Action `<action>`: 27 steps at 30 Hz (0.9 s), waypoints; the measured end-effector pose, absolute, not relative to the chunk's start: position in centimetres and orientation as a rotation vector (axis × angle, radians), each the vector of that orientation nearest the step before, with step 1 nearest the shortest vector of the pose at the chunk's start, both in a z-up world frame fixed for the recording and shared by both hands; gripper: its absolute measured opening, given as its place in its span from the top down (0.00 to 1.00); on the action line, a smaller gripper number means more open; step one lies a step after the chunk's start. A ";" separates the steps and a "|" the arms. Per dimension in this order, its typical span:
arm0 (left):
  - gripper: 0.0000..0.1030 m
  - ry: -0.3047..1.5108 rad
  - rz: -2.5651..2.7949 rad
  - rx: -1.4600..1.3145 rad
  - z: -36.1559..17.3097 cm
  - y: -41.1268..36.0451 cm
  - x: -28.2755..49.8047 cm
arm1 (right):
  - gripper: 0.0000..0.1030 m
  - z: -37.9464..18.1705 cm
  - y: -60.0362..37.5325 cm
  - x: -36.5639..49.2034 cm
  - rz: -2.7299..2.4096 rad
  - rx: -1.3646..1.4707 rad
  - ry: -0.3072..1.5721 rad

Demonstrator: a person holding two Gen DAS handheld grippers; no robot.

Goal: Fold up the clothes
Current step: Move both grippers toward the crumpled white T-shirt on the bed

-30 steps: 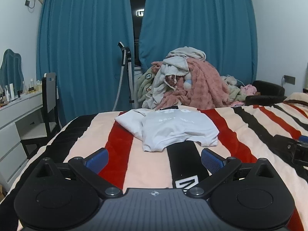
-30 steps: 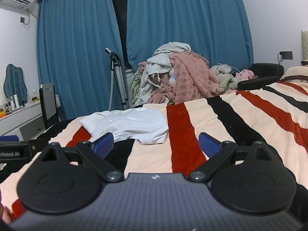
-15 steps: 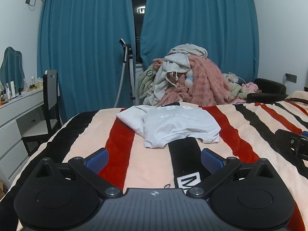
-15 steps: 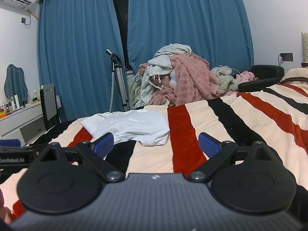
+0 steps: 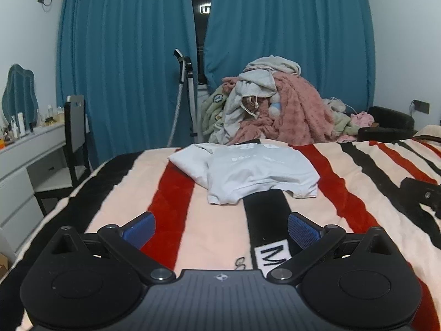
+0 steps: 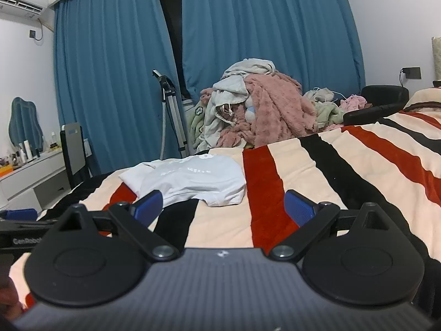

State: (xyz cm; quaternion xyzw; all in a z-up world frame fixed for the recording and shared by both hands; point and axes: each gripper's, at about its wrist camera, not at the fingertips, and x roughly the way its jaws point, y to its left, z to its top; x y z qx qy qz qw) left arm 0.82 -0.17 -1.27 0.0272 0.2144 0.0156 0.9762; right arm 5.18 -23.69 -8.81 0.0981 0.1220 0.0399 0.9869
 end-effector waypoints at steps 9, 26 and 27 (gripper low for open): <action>0.00 0.491 -0.014 0.013 -1.9 0.0 1.4 | 0.07 -9.0 -23.6 5.2 0.064 0.179 0.251; 0.00 0.334 -0.026 -0.046 -1.8 0.2 1.6 | 0.07 -10.0 -23.4 5.3 0.005 0.168 0.252; 0.00 0.317 -0.025 -0.039 -1.4 0.2 1.5 | 0.07 -10.0 -23.4 5.2 0.002 0.171 0.251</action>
